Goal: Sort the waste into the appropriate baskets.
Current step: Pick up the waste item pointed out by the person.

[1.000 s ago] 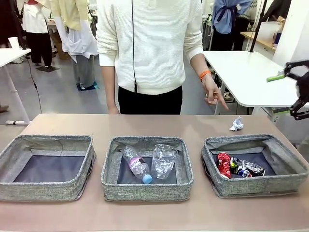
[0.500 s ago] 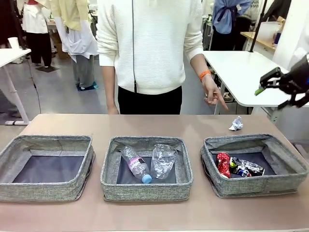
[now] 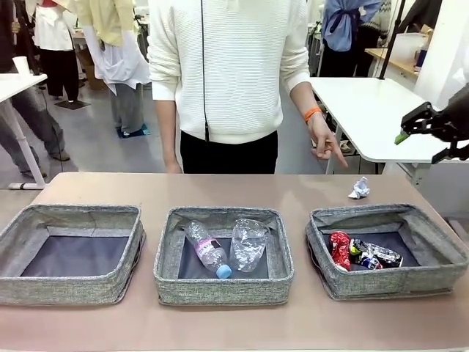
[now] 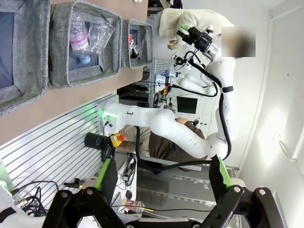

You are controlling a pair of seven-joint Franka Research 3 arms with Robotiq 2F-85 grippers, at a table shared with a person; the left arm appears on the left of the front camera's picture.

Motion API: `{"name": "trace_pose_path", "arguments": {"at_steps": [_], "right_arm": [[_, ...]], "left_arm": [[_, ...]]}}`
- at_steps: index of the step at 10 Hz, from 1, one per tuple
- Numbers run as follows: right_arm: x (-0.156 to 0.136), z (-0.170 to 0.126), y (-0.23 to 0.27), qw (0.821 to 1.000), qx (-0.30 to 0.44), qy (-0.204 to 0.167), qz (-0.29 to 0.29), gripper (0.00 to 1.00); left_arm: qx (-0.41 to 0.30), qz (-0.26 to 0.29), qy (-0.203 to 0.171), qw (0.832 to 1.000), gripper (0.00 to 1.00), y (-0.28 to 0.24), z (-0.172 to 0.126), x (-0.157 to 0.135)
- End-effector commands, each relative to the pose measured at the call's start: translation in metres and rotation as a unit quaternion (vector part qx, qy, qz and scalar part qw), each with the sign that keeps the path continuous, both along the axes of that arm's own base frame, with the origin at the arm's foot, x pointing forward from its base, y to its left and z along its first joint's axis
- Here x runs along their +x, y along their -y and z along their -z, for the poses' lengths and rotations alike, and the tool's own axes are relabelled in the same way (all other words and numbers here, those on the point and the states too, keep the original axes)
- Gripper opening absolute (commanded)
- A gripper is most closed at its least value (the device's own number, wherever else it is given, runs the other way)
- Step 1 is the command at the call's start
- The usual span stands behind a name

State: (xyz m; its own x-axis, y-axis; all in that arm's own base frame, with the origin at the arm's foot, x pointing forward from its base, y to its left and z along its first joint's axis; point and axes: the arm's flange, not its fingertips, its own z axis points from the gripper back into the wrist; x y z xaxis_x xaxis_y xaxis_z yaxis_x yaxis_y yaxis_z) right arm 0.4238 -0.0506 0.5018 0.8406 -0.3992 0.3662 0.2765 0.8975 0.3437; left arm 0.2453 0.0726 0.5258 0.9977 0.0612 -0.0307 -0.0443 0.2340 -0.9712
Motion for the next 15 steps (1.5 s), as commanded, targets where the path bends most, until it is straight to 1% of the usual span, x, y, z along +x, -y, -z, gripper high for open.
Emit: {"name": "trace_pose_path", "arguments": {"at_steps": [1,2,3,4,6,7,8,9,10,12,13,14,15], "right_arm": [[0.05,0.035,0.019,0.995,-0.06,-0.015,-0.077,1.0],[0.071,0.057,0.025,0.992,-0.058,-0.028,-0.113,1.0],[0.094,0.081,0.034,0.993,-0.031,-0.022,-0.108,1.0],[0.108,0.102,0.035,0.993,-0.021,-0.014,-0.118,1.0],[0.128,0.149,0.021,0.991,-0.009,-0.019,-0.132,1.0],[0.134,0.165,0.012,0.991,-0.007,-0.016,-0.13,1.0],[0.14,0.178,0.008,0.993,0.016,0.0,-0.118,1.0],[0.143,0.19,0.006,0.995,0.007,0.006,-0.102,1.0],[0.143,0.195,0.006,0.995,0.004,0.002,-0.1,1.0],[0.144,0.199,0.004,0.997,-0.009,0.025,-0.068,1.0],[0.145,0.203,0.001,0.997,-0.01,0.033,-0.064,1.0],[0.147,0.207,0.0,0.998,-0.012,0.038,-0.054,1.0],[0.15,0.212,0.0,0.998,0.0,0.04,-0.038,1.0]], "left_arm": [[-0.006,0.001,0.001,1.0,1.0,0.001,-0.004,-0.002],[-0.006,0.001,0.001,1.0,1.0,0.001,-0.004,-0.002],[-0.006,0.001,0.001,1.0,1.0,0.001,-0.004,-0.002],[-0.006,0.001,0.001,1.0,1.0,0.001,-0.004,-0.002],[-0.006,0.001,0.001,1.0,1.0,0.001,-0.004,-0.002],[-0.006,0.001,0.001,1.0,1.0,0.001,-0.004,-0.002],[-0.006,0.001,0.001,1.0,1.0,0.001,-0.004,-0.002],[-0.006,0.001,0.001,1.0,1.0,0.001,-0.004,-0.002],[-0.006,0.001,0.001,1.0,1.0,0.001,-0.004,-0.002],[-0.006,0.001,0.001,1.0,1.0,0.001,-0.004,-0.002],[-0.006,0.001,0.001,1.0,1.0,0.001,-0.004,-0.002],[-0.006,0.001,0.001,1.0,1.0,0.001,-0.004,-0.002],[-0.006,0.001,0.001,1.0,1.0,0.001,-0.004,-0.002]]}}
